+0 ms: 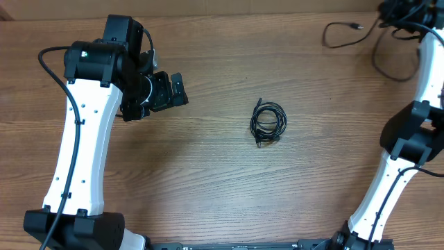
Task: Untangle cables
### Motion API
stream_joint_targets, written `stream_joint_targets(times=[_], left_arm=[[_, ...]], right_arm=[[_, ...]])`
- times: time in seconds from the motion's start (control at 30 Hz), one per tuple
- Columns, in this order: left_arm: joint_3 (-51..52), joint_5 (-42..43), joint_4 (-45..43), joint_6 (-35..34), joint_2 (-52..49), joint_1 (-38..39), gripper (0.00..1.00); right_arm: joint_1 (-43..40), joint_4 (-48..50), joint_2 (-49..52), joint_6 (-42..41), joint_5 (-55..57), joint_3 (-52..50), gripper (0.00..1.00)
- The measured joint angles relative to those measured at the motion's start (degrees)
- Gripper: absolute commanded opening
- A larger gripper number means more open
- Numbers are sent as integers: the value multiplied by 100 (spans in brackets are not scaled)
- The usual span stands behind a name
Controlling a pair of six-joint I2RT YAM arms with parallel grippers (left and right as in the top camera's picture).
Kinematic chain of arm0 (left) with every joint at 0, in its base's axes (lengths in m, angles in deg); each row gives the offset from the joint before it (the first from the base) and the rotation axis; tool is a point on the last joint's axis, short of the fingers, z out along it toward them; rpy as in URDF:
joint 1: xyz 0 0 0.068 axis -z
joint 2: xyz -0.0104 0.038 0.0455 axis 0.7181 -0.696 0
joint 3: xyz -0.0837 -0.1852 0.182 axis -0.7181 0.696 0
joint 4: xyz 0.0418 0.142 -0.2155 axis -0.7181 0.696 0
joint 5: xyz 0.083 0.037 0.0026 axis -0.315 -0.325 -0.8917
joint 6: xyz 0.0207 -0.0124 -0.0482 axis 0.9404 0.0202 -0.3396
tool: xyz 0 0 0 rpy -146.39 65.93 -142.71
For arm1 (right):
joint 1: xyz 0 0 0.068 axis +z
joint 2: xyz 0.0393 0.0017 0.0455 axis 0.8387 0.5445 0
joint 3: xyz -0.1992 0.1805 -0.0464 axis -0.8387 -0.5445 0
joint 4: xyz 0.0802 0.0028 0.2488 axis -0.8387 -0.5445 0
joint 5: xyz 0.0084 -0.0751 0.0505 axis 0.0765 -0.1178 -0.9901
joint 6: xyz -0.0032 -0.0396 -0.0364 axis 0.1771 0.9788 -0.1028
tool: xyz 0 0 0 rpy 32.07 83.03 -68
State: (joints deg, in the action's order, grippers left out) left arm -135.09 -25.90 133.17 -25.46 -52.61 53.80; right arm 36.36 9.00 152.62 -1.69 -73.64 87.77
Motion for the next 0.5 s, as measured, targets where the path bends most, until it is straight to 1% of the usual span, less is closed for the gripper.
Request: stream_joint_targets(times=[0.13,0.17,0.2,0.23,0.27,0.3,0.33,0.37,0.43,0.5], left_arm=[[0,0,-2,0,0,0,100],[0,0,0,0,0,0,100],[0,0,-2,0,0,0,100],[0,0,0,0,0,0,100],[0,0,-2,0,0,0,99],[0,0,0,0,0,0,100],[0,0,0,0,0,0,100],[0,0,0,0,0,0,99],[0,0,0,0,0,0,100],[0,0,0,0,0,0,99]], right_arm=[[92,-448,0,717,-409,0,4],[98,-535,0,894,-435,-2,5],[94,-557,0,977,-407,-4,20],[90,-557,0,1027,-341,-4,66],[83,-557,0,1058,-247,-4,76],[74,-546,0,1010,-94,-4,79],[72,-535,0,964,24,-4,85],[66,-514,0,885,164,-7,88],[57,-428,0,621,479,-7,86],[46,-391,0,205,905,-7,87]])
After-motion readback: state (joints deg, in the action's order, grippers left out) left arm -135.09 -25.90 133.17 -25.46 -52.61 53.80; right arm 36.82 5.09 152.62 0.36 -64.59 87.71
